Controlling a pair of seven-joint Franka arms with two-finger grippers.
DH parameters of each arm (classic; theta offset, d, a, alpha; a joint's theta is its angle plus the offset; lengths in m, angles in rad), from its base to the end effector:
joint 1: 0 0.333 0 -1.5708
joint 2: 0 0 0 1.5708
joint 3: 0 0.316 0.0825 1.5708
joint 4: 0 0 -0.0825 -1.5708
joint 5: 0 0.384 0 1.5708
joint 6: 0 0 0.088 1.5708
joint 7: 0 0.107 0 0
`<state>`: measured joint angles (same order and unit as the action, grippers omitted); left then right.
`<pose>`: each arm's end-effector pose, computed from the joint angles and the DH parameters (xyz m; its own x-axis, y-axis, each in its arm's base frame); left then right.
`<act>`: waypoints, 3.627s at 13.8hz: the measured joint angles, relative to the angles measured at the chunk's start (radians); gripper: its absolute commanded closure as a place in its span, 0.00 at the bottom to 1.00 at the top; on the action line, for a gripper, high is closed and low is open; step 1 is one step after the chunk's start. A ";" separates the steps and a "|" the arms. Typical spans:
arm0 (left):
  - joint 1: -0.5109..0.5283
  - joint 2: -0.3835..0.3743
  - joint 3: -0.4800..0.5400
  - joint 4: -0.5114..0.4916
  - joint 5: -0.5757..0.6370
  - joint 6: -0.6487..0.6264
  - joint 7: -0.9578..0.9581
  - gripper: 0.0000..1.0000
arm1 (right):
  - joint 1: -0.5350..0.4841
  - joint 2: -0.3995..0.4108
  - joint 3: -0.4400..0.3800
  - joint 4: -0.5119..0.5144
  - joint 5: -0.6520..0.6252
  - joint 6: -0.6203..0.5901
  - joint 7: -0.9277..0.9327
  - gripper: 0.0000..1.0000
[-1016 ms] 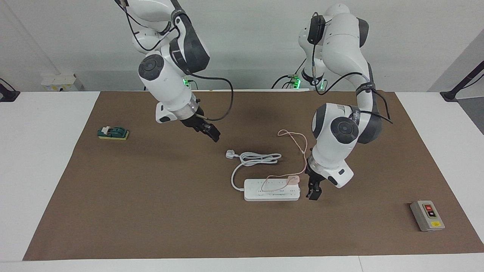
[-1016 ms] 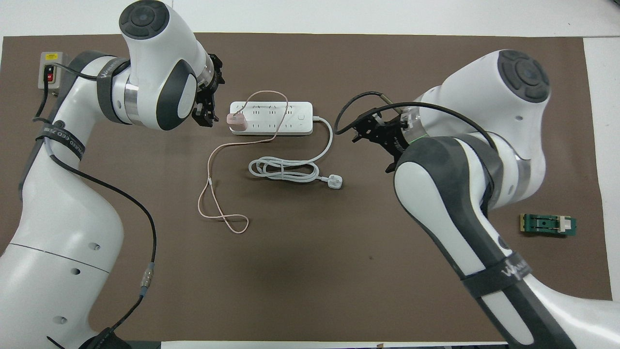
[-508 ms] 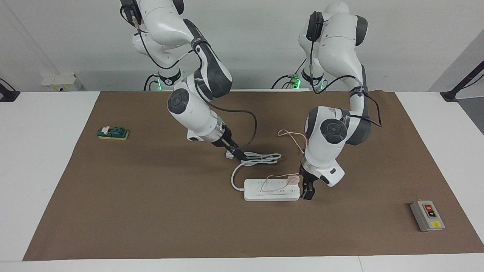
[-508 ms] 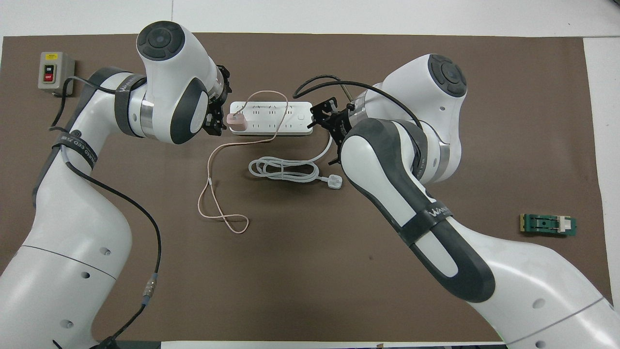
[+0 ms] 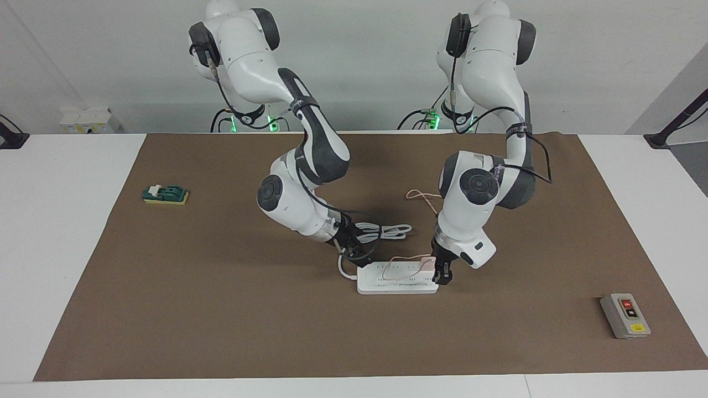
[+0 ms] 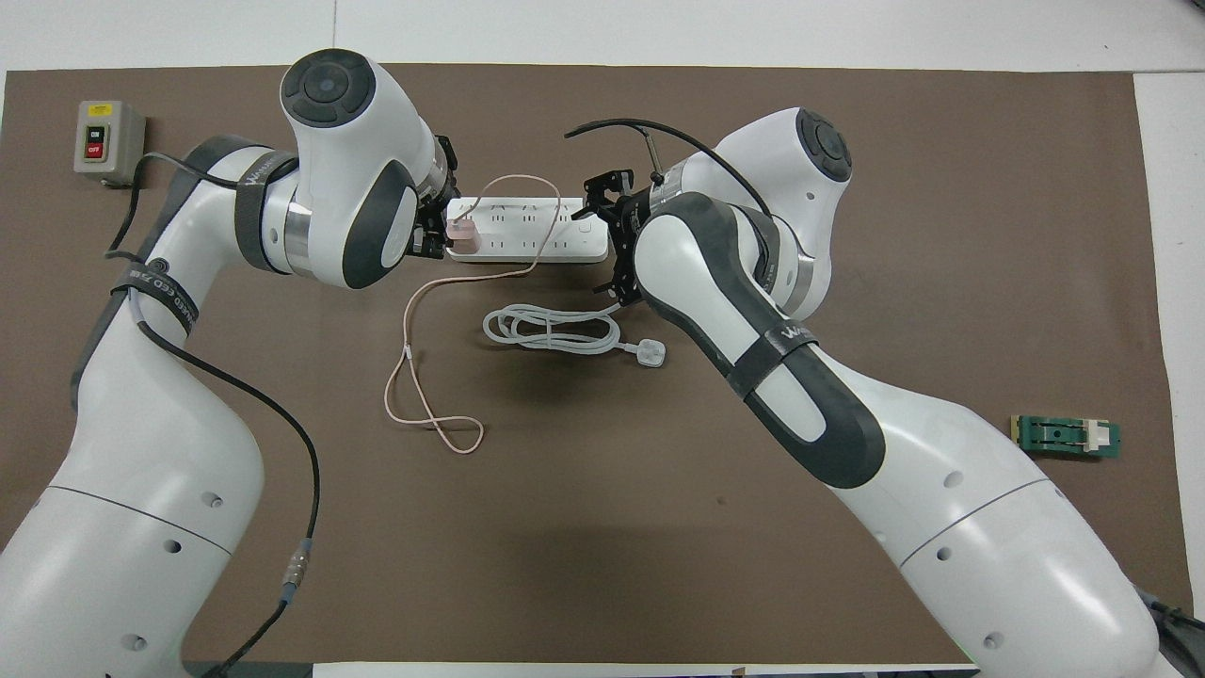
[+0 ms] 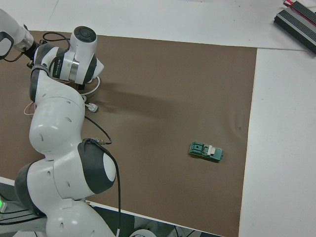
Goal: Unplug charger and place it aside
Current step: 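Grip the power strip end with the right gripper and the pink plug with the left, then pull the pink plug out of the strip with the left gripper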
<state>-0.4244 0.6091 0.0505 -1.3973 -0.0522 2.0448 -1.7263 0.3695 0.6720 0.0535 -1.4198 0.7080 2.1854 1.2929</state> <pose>0.6698 -0.2736 0.3546 0.2040 0.9787 -0.0243 0.9785 -0.2031 0.0358 0.6662 0.3171 0.3200 0.2738 -0.7693 -0.5772 -0.9606 -0.2484 -0.1246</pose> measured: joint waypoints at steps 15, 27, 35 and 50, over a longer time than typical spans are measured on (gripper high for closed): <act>-0.006 -0.034 0.000 -0.058 0.000 0.014 -0.014 1.00 | -0.007 0.207 -0.003 0.216 0.048 -0.044 0.027 0.00; -0.005 -0.034 0.000 -0.058 0.002 0.014 -0.014 1.00 | -0.007 0.245 -0.011 0.275 0.042 -0.044 0.027 0.00; 0.001 -0.041 -0.002 -0.047 0.024 -0.023 -0.007 1.00 | -0.007 0.257 -0.011 0.276 0.043 -0.021 0.034 0.60; 0.023 -0.113 0.006 -0.127 0.047 0.053 0.031 0.00 | -0.005 0.249 -0.010 0.261 0.042 -0.005 0.031 0.60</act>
<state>-0.4016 0.4958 0.0569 -1.5241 -0.0051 2.0980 -1.6948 0.3644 0.9207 0.0435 -1.1591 0.7504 2.1801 1.3243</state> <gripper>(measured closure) 0.449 0.035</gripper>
